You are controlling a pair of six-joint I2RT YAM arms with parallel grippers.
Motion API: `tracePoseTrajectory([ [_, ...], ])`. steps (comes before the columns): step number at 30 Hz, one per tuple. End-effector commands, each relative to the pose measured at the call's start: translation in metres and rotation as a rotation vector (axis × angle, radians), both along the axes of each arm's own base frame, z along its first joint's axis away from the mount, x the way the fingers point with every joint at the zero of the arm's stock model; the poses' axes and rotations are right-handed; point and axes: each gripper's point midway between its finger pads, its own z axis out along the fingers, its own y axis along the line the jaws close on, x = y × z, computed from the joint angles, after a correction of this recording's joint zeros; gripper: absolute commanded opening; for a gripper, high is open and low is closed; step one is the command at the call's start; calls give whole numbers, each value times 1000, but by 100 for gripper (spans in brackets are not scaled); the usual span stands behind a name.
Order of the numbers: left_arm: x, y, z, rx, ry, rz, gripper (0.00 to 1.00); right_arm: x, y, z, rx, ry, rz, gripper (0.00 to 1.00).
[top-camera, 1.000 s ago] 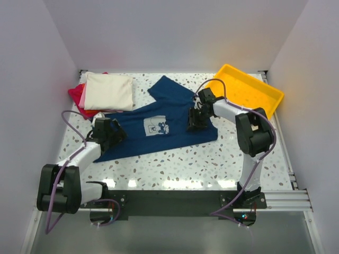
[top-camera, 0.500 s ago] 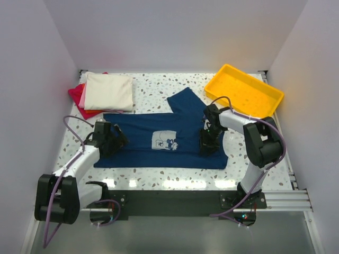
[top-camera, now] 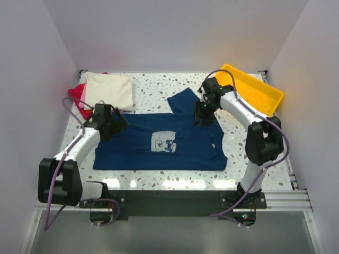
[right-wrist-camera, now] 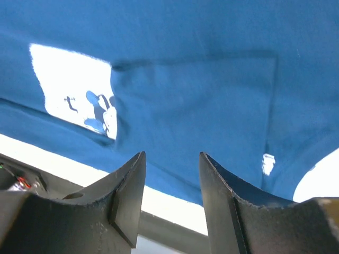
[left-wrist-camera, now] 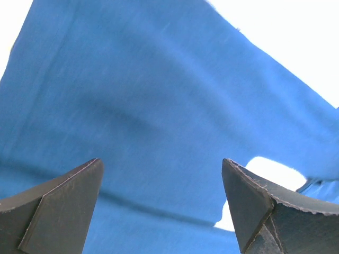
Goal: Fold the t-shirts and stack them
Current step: Fold the tshirt
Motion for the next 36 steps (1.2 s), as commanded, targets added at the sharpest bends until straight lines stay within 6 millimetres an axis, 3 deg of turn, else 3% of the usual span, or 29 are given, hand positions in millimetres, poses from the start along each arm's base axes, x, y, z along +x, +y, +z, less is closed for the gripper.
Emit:
tracePoseTrajectory([
  [1,35,-9,8,-20,-100,-45,99,24,16,-19,62,-44,30,49],
  [6,44,-21,-17,-61,-101,-107,99,34,25,-42,107,-84,28,49],
  [9,35,-21,-35,-54,-65,-126,99,29,22,-64,93,-67,26,48],
  [12,22,-19,-50,-46,-32,-134,99,17,15,-83,65,-25,19,48],
  [16,1,-16,-68,-33,20,-134,99,-9,-9,-105,-48,60,-23,48],
  [25,-41,-13,-82,-34,82,-125,99,-55,-31,-115,-118,165,-50,48],
  [36,-74,-21,-80,-86,103,-102,99,-98,-49,-113,-162,235,-67,48],
])
